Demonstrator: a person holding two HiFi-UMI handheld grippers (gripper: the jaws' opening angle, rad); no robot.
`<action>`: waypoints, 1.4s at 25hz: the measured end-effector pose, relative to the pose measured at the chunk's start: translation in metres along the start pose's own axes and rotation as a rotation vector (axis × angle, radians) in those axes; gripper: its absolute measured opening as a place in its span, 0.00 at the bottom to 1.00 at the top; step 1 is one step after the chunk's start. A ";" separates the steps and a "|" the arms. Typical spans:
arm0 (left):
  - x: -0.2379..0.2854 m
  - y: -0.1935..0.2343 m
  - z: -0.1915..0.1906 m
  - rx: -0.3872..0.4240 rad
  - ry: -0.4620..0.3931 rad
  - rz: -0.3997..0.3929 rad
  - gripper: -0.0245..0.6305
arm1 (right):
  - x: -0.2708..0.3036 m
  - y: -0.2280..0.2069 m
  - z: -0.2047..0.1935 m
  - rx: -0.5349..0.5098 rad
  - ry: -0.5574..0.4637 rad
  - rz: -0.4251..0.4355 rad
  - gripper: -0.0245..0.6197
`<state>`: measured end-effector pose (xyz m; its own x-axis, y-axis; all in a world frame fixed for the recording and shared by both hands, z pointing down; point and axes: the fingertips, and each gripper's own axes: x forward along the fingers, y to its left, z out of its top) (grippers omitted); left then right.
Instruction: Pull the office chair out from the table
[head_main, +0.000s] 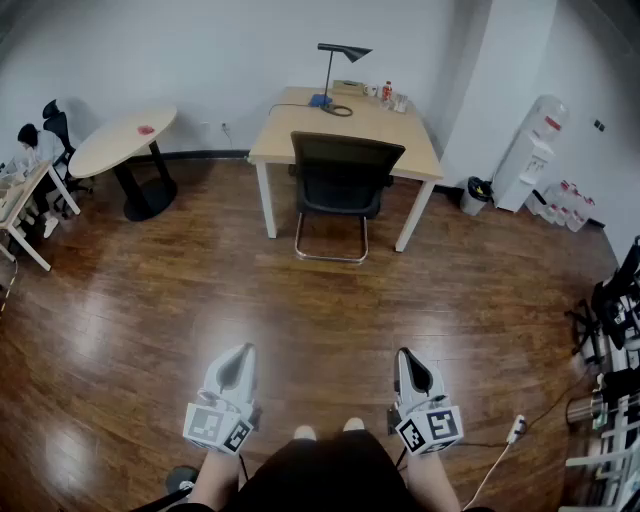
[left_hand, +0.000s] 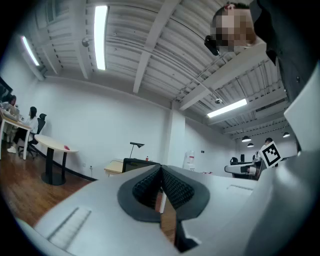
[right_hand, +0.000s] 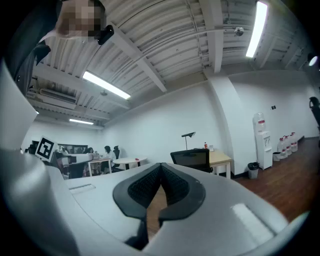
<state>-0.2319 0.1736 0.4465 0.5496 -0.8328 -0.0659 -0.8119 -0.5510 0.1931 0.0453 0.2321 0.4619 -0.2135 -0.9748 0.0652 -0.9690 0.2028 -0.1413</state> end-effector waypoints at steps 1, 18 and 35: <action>-0.001 0.003 0.000 -0.003 -0.008 0.009 0.04 | 0.001 -0.001 0.000 -0.003 0.001 0.002 0.06; 0.041 0.025 -0.005 0.041 -0.026 0.086 0.04 | 0.058 -0.035 -0.001 0.024 -0.042 0.049 0.06; 0.206 0.021 -0.002 0.082 -0.017 0.053 0.04 | 0.174 -0.137 0.031 0.008 -0.066 0.059 0.06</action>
<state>-0.1360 -0.0094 0.4386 0.5028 -0.8612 -0.0746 -0.8534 -0.5082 0.1158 0.1443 0.0316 0.4622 -0.2615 -0.9652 -0.0087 -0.9538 0.2597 -0.1508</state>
